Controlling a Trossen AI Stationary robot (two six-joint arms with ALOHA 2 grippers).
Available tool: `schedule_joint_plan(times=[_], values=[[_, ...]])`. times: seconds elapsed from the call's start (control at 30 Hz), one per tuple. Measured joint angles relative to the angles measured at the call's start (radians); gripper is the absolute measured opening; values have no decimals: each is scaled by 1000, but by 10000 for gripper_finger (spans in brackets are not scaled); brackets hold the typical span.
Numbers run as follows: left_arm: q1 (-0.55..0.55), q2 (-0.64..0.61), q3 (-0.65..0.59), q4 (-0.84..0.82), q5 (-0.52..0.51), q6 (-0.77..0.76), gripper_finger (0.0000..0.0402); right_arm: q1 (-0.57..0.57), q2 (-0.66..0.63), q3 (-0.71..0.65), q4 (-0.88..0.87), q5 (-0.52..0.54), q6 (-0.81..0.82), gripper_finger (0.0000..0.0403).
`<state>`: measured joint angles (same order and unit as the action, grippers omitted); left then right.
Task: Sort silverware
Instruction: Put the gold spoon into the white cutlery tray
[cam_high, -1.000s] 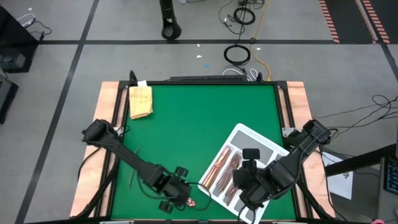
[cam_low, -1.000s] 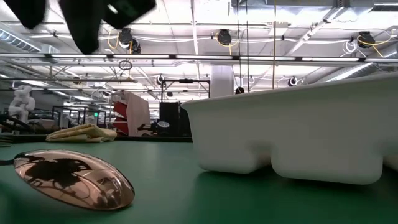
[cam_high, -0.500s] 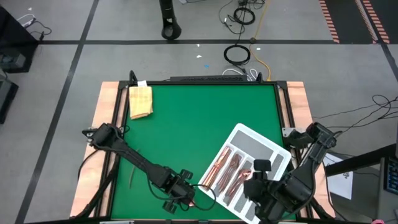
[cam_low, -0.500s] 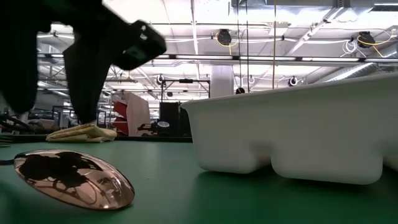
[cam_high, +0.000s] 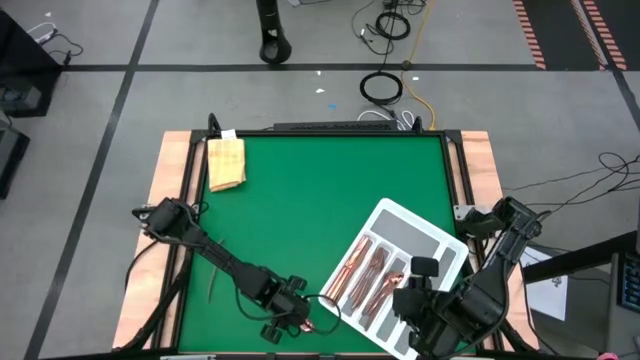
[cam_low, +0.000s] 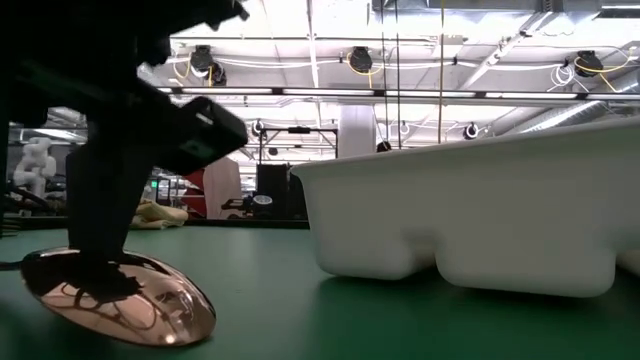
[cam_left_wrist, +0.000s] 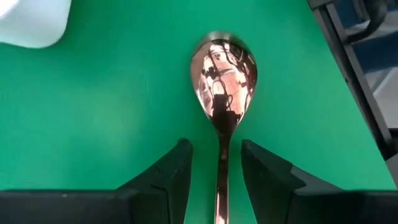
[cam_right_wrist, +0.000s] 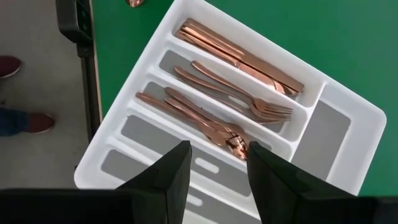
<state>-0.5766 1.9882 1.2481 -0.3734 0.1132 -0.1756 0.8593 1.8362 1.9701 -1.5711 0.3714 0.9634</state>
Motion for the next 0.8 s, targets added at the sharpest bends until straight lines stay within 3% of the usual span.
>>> schedule_joint_plan(times=[0.17, 0.33, 0.57, 0.8], values=[[-1, -4, -39, 43, -36, -52, 126, 0, 0, 0, 0, 0, 27, 146], [3, -3, -42, 53, -52, -54, 19, 0, 0, 0, 0, -3, 59, 146], [22, -52, -47, 35, -4, -97, 7, 2, 0, 0, 0, -5, 102, 146], [81, -240, -46, 33, 1, -184, 2, 43, -2, 0, 0, 15, 173, 145]])
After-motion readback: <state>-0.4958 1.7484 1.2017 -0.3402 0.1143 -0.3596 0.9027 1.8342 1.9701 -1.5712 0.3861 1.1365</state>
